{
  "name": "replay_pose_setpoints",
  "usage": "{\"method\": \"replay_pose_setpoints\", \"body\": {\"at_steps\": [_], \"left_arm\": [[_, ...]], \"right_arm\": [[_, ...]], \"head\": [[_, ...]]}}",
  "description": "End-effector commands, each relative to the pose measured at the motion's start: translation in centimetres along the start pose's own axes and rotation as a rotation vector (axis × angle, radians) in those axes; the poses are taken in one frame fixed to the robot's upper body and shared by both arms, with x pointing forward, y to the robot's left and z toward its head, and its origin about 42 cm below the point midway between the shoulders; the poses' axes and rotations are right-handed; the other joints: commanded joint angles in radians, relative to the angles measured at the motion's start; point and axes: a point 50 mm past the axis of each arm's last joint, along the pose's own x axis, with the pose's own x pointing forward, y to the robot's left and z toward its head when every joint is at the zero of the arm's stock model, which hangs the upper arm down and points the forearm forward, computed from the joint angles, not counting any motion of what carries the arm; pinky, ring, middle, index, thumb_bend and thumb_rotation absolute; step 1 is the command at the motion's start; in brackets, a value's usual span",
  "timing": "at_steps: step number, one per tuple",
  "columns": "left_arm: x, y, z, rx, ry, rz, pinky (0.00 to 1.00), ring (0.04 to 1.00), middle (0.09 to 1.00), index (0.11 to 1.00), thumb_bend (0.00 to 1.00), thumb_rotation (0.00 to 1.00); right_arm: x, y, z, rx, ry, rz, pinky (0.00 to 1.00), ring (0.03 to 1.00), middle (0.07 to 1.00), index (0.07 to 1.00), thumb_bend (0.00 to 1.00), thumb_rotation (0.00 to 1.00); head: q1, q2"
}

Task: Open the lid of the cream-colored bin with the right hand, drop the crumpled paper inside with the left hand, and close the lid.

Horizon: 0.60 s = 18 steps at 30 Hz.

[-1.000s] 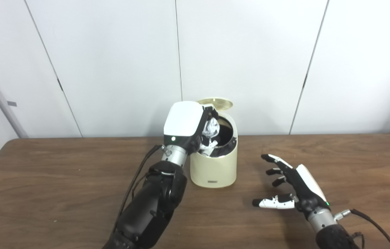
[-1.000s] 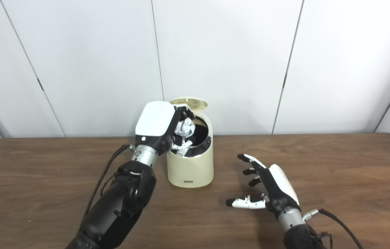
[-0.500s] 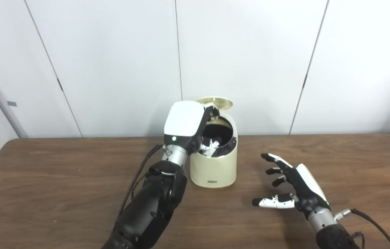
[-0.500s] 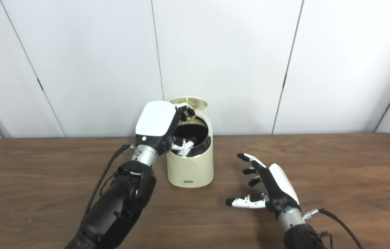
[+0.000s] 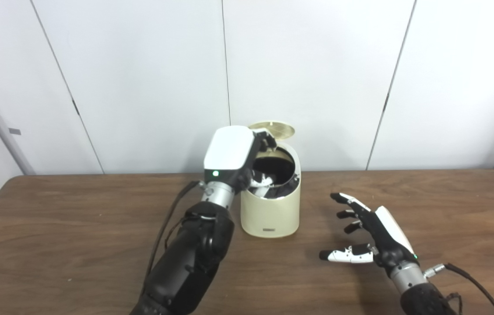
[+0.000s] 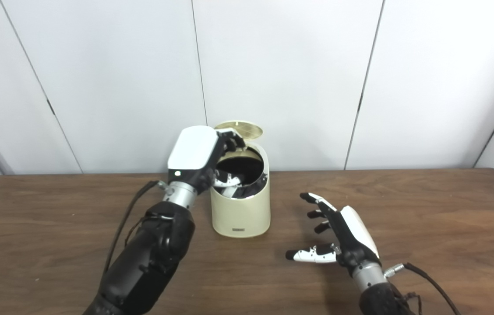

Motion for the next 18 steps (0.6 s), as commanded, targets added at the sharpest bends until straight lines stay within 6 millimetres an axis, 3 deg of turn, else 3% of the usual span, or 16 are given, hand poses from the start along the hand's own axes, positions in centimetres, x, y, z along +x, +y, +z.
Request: {"method": "replay_pose_setpoints", "body": {"at_steps": [1,10,18], "left_arm": [[0.4,2.2,1.5,-0.113,-0.041,0.050,0.30,0.382,0.482,0.552,0.50,0.00],[-3.5,4.5,-1.1,-0.361,-0.013,0.115,0.34,0.411,0.459,0.526,0.50,0.00],[-7.1,4.8,-3.7,-0.460,0.037,0.182,0.34,0.411,0.461,0.530,0.50,0.00]], "right_arm": [[0.6,-1.3,1.0,-0.009,-0.060,-0.047,0.57,0.758,0.879,0.855,0.66,0.13],[0.7,-2.0,1.1,-0.012,-0.055,-0.055,0.55,0.752,0.883,0.857,0.65,0.14],[0.9,-2.9,1.0,-0.041,-0.053,-0.076,0.54,0.734,0.866,0.860,0.66,0.18]], "head": [[0.000,0.001],[0.001,-0.004],[0.009,-0.013]]}}
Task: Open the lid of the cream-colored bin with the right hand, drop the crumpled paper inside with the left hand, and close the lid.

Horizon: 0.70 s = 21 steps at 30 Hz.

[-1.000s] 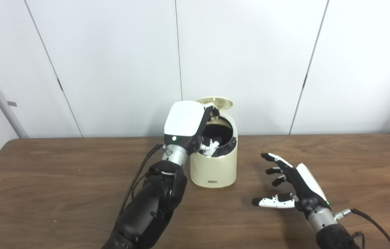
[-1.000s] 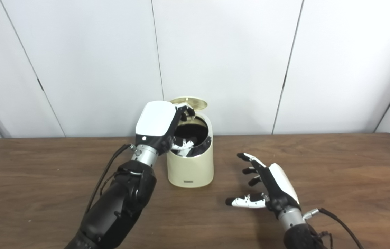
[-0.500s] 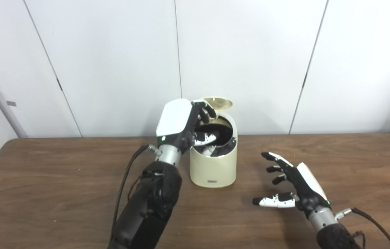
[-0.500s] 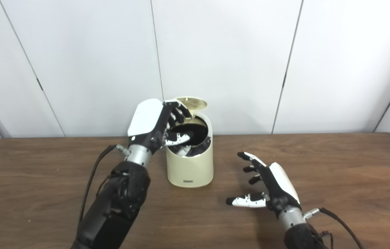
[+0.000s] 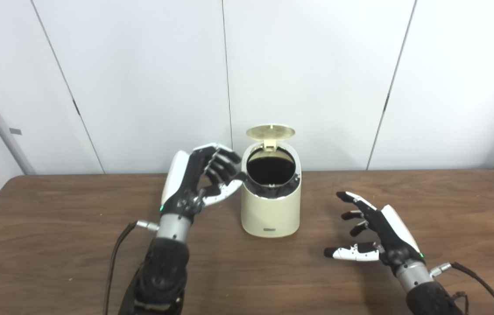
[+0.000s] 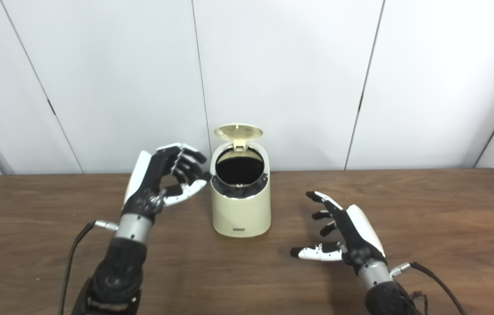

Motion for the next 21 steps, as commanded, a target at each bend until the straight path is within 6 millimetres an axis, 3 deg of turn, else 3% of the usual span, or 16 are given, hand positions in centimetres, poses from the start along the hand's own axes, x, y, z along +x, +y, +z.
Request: {"method": "replay_pose_setpoints", "body": {"at_steps": [1,7,11,12,15,16,18,21], "left_arm": [[0.3,1.1,1.3,-0.027,-0.092,0.055,0.34,0.413,0.462,0.530,0.50,0.00],[-2.0,2.0,-1.4,-0.073,-0.041,0.067,0.38,0.421,0.487,0.525,0.50,0.00],[-3.2,2.4,-3.1,-0.079,0.000,0.045,0.44,0.435,0.509,0.511,0.50,0.00],[-3.4,2.4,-3.6,-0.075,0.007,0.036,0.46,0.504,0.505,0.502,0.51,0.00],[-4.1,2.5,-4.6,-0.072,0.030,0.015,0.51,0.604,0.651,0.498,0.51,0.06],[-4.2,2.5,-4.8,-0.072,0.036,0.011,0.54,0.629,0.680,0.607,0.59,0.08],[-4.8,2.5,-5.4,-0.062,0.055,-0.007,0.57,0.670,0.726,0.724,0.67,0.15],[-5.5,2.6,-6.2,-0.086,0.077,-0.016,0.60,0.705,0.762,0.781,0.72,0.22]], "right_arm": [[1.0,-1.8,1.6,-0.020,-0.071,-0.064,0.55,0.736,0.865,0.860,0.66,0.18],[1.4,-2.3,2.0,0.013,-0.101,-0.084,0.54,0.744,0.867,0.853,0.66,0.19],[1.8,-2.8,2.6,0.015,-0.138,-0.088,0.59,0.753,0.868,0.852,0.67,0.18],[2.0,-3.0,2.8,0.011,-0.152,-0.089,0.60,0.755,0.869,0.854,0.66,0.19],[2.4,-3.6,3.4,-0.008,-0.178,-0.091,0.62,0.757,0.868,0.850,0.66,0.21],[2.5,-3.7,3.5,-0.014,-0.182,-0.092,0.61,0.760,0.868,0.851,0.66,0.23],[3.0,-4.2,4.2,-0.024,-0.194,-0.094,0.61,0.767,0.865,0.853,0.66,0.26],[3.7,-4.9,5.6,-0.043,-0.218,-0.093,0.62,0.776,0.864,0.855,0.66,0.28]], "head": [[-0.001,-0.002],[0.003,-0.015],[0.004,-0.026],[0.004,-0.032],[0.005,-0.042],[0.005,-0.042],[0.004,-0.048],[0.004,-0.056]]}}
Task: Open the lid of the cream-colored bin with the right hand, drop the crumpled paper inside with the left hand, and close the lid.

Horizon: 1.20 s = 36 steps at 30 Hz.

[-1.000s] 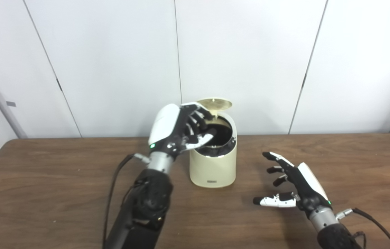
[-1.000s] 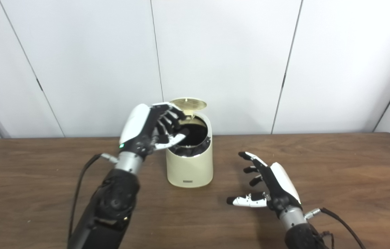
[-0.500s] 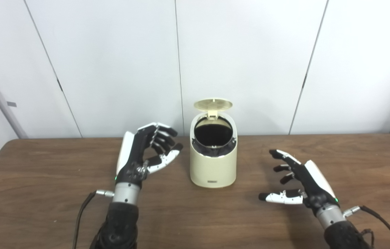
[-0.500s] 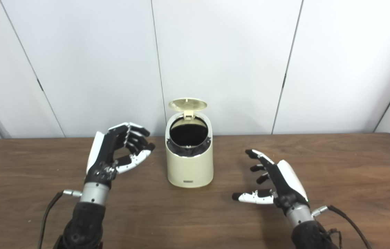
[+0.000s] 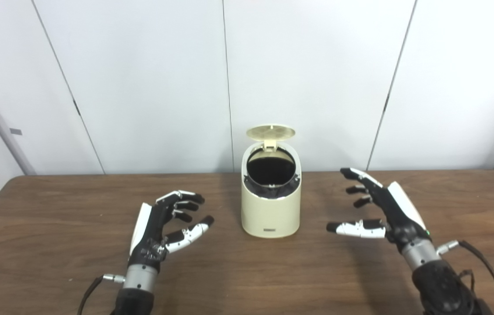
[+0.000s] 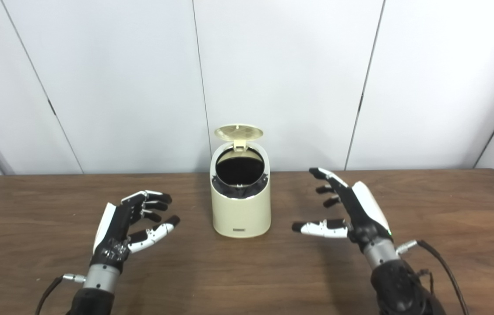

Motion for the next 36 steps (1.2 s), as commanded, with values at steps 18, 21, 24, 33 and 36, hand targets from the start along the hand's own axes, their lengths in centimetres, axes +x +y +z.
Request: {"method": "replay_pose_setpoints", "body": {"at_steps": [18,21,24,33,36], "left_arm": [[-1.2,-1.5,-2.9,-0.129,-0.062,-0.042,0.61,0.706,0.774,0.799,0.68,0.24],[-1.2,-1.9,-3.0,-0.129,-0.068,-0.043,0.61,0.703,0.771,0.798,0.68,0.24],[-1.2,-2.2,-3.1,-0.122,-0.070,-0.045,0.61,0.696,0.763,0.792,0.69,0.23],[-1.3,-2.3,-3.0,-0.134,-0.060,-0.049,0.60,0.698,0.770,0.807,0.71,0.24],[-1.3,-2.3,-3.0,-0.140,-0.057,-0.046,0.60,0.700,0.771,0.807,0.72,0.24]], "right_arm": [[6.4,-4.6,9.8,-0.123,-0.281,0.006,0.67,0.810,0.876,0.857,0.65,0.39],[7.1,-4.9,10.6,-0.153,-0.300,0.024,0.69,0.821,0.879,0.864,0.66,0.42],[8.0,-5.2,11.5,-0.176,-0.325,0.051,0.71,0.839,0.887,0.865,0.67,0.44],[9.5,-5.9,14.0,-0.301,-0.351,0.116,0.83,0.926,0.933,0.905,0.61,0.59],[10.0,-5.8,14.3,-0.323,-0.356,0.123,0.80,0.911,0.920,0.896,0.62,0.61]], "head": [[0.004,-0.031],[0.004,-0.032],[0.005,-0.032],[0.017,-0.030],[0.017,-0.030]]}}
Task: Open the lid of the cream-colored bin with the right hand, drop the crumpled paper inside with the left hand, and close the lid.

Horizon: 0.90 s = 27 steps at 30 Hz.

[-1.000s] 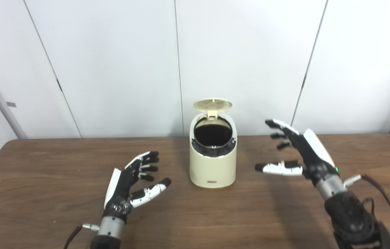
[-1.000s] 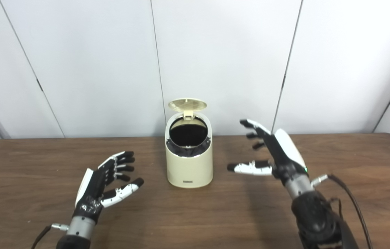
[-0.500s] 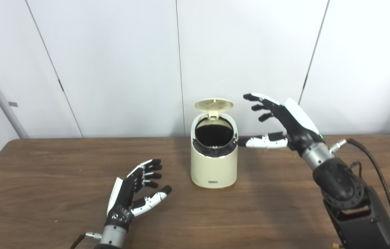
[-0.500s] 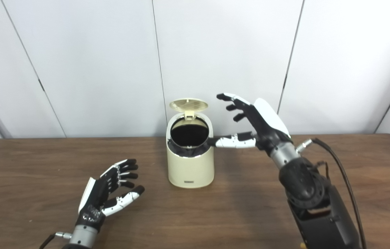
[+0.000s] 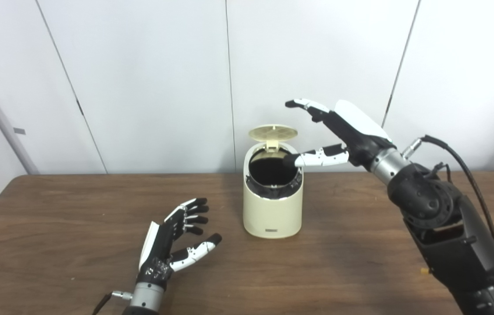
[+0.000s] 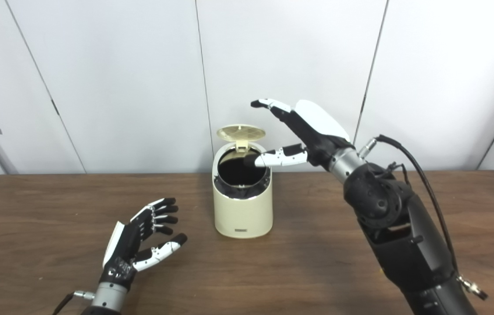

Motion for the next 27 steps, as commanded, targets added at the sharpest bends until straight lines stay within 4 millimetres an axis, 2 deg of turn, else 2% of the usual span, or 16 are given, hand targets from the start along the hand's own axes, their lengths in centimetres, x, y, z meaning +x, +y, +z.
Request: {"method": "replay_pose_setpoints", "body": {"at_steps": [1,8,14,25,27], "left_arm": [[0.1,-0.4,0.1,-0.024,-0.017,0.008,0.60,0.700,0.771,0.808,0.73,0.24],[0.1,-0.2,0.1,-0.024,-0.014,0.009,0.60,0.702,0.769,0.805,0.72,0.22],[0.0,-0.2,0.1,-0.006,-0.003,0.010,0.59,0.697,0.765,0.807,0.70,0.20],[0.4,-0.1,0.5,-0.011,-0.024,0.017,0.59,0.697,0.766,0.808,0.71,0.19],[0.4,-0.1,0.6,-0.010,-0.022,0.018,0.59,0.696,0.764,0.809,0.71,0.18]], "right_arm": [[1.1,-2.4,1.3,-0.058,-0.054,-0.045,0.80,0.910,0.918,0.894,0.63,0.61],[1.9,-2.4,1.6,-0.098,-0.058,-0.016,0.83,0.920,0.924,0.897,0.64,0.63],[2.1,-2.3,1.8,-0.120,-0.080,0.025,0.81,0.917,0.920,0.891,0.65,0.60],[1.5,-1.9,2.3,-0.141,-0.123,0.094,0.70,0.822,0.798,0.766,0.69,0.57],[1.3,-1.8,2.2,-0.138,-0.123,0.106,0.71,0.828,0.782,0.744,0.69,0.57]], "head": [[0.000,0.001],[0.002,0.005],[0.002,0.005],[0.010,0.022],[0.010,0.026]]}}
